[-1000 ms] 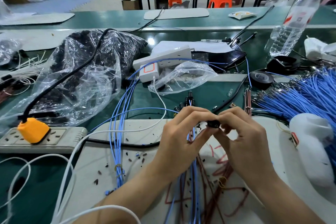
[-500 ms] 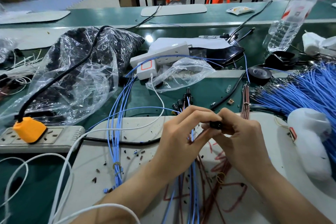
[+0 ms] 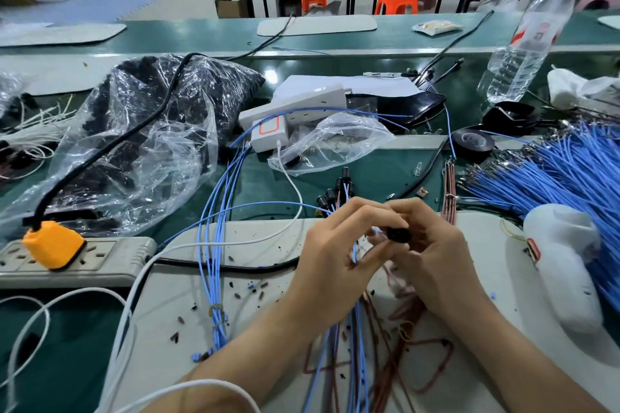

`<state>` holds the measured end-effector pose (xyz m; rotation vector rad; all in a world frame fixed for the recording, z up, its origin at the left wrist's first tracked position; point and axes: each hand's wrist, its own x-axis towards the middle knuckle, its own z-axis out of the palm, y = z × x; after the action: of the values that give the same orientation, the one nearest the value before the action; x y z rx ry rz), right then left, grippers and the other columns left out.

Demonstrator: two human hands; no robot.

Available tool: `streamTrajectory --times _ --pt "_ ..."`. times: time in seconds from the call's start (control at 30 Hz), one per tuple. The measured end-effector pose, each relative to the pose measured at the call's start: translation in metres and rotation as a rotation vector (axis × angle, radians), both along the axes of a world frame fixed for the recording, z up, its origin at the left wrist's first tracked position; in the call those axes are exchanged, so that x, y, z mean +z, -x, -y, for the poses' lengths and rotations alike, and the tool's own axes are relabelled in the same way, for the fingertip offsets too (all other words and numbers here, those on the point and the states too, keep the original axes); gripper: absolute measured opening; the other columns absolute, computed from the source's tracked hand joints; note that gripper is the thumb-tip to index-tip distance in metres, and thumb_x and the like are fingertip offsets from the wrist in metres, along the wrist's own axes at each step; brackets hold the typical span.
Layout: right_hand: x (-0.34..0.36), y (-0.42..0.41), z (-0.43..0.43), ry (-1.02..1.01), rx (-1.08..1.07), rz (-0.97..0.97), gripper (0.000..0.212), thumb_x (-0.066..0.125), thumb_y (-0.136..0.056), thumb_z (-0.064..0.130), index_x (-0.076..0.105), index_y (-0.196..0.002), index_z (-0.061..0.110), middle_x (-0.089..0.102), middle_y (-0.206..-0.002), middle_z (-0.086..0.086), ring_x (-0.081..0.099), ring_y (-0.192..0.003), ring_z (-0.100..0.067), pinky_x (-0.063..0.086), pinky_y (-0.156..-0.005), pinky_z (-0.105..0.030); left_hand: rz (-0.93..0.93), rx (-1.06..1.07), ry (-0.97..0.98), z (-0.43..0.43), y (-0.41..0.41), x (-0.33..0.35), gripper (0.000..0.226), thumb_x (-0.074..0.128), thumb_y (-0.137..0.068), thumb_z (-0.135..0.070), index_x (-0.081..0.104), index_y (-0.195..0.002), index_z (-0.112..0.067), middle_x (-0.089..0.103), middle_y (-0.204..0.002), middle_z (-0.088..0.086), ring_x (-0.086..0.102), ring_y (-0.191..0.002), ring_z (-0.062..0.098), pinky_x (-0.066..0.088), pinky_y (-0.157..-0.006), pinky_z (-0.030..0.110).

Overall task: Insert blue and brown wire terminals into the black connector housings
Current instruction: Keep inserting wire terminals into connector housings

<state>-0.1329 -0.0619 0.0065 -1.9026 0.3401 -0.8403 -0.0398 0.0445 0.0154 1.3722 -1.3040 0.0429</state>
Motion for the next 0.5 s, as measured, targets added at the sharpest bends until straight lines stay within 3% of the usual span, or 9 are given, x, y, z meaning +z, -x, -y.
streamTrajectory --times 0.07,0.13,0.27,0.4,0.5 --pt "0.002 0.001 0.002 0.075 0.005 0.023 0.016 0.068 -0.069 0.033 0.064 -0.083 0.04 0.065 -0.073 0.005 0.059 -0.063 -0.019 0.049 -0.058 -0.028 -0.012 -0.036 0.016 0.0 0.0 0.0 0.015 0.07 -0.082 -0.005 0.067 -0.096 -0.001 0.063 -0.096 0.004 0.062 -0.084 0.015 0.053 -0.076 0.027" --pt "0.002 0.001 0.004 0.21 -0.006 0.025 0.021 0.069 -0.072 0.025 0.061 -0.077 0.044 0.058 -0.069 0.012 0.053 -0.061 -0.01 0.043 -0.056 -0.022 -0.008 -0.064 -0.003 -0.001 -0.001 0.0 0.018 0.07 -0.083 -0.007 0.067 -0.1 -0.002 0.065 -0.099 0.004 0.063 -0.088 0.016 0.052 -0.079 0.027" --pt "0.003 0.002 0.005 0.302 -0.024 0.022 0.014 0.061 -0.073 0.02 0.064 -0.081 0.031 0.058 -0.071 0.011 0.056 -0.065 -0.005 0.042 -0.057 -0.014 0.011 -0.084 -0.037 0.001 -0.003 -0.002 0.025 0.069 -0.083 -0.002 0.069 -0.107 -0.003 0.063 -0.109 0.008 0.062 -0.099 0.012 0.05 -0.088 0.025" --pt "0.003 -0.002 0.005 0.327 -0.013 -0.009 0.007 0.057 -0.075 0.026 0.063 -0.074 0.029 0.054 -0.066 0.006 0.053 -0.062 -0.009 0.04 -0.055 -0.015 -0.022 -0.076 -0.005 0.002 -0.008 -0.006 0.018 0.068 -0.084 0.0 0.069 -0.101 0.002 0.067 -0.103 0.01 0.063 -0.096 0.01 0.049 -0.087 0.021" --pt "0.002 -0.006 0.005 0.324 -0.048 -0.065 0.02 0.06 -0.074 0.027 0.063 -0.065 0.009 0.056 -0.063 -0.005 0.051 -0.059 -0.014 0.039 -0.053 -0.019 -0.071 -0.085 -0.011 0.001 -0.013 -0.01 0.016 0.066 -0.085 -0.002 0.068 -0.101 0.002 0.067 -0.101 0.008 0.063 -0.093 0.01 0.051 -0.083 0.025"
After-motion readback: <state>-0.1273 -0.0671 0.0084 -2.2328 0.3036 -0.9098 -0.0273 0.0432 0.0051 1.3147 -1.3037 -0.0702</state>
